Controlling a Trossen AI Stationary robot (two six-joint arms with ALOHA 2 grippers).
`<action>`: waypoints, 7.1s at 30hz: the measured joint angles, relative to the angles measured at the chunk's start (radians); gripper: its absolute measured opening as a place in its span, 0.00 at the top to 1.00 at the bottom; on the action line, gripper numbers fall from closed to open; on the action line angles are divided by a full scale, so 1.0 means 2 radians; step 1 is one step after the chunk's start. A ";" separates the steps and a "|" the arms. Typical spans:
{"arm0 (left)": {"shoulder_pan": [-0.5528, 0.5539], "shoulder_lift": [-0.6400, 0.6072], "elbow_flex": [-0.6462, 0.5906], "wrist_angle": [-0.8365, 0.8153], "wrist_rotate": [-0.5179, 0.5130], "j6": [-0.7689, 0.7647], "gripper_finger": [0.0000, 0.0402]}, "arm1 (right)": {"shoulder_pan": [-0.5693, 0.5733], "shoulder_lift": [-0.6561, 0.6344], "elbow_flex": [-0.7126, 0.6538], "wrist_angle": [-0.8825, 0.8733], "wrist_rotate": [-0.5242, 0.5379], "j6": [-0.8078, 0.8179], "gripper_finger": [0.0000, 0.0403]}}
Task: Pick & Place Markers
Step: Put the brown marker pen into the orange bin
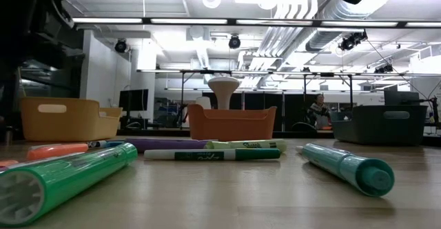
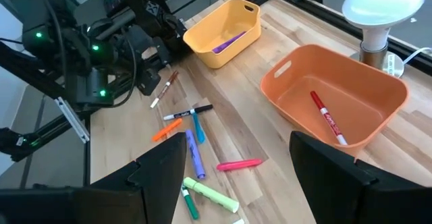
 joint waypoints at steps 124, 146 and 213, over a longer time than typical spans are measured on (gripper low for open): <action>0.039 -0.099 -0.205 0.301 0.009 0.644 0.53 | 0.087 0.023 0.000 -0.030 -0.019 0.026 0.37; 0.039 -0.100 -0.222 0.306 0.015 0.625 0.53 | 0.087 0.023 0.000 -0.030 -0.038 0.062 0.37; 0.040 -0.098 -0.099 0.244 -0.016 0.669 0.94 | 0.087 0.023 0.000 -0.030 -0.047 0.019 0.37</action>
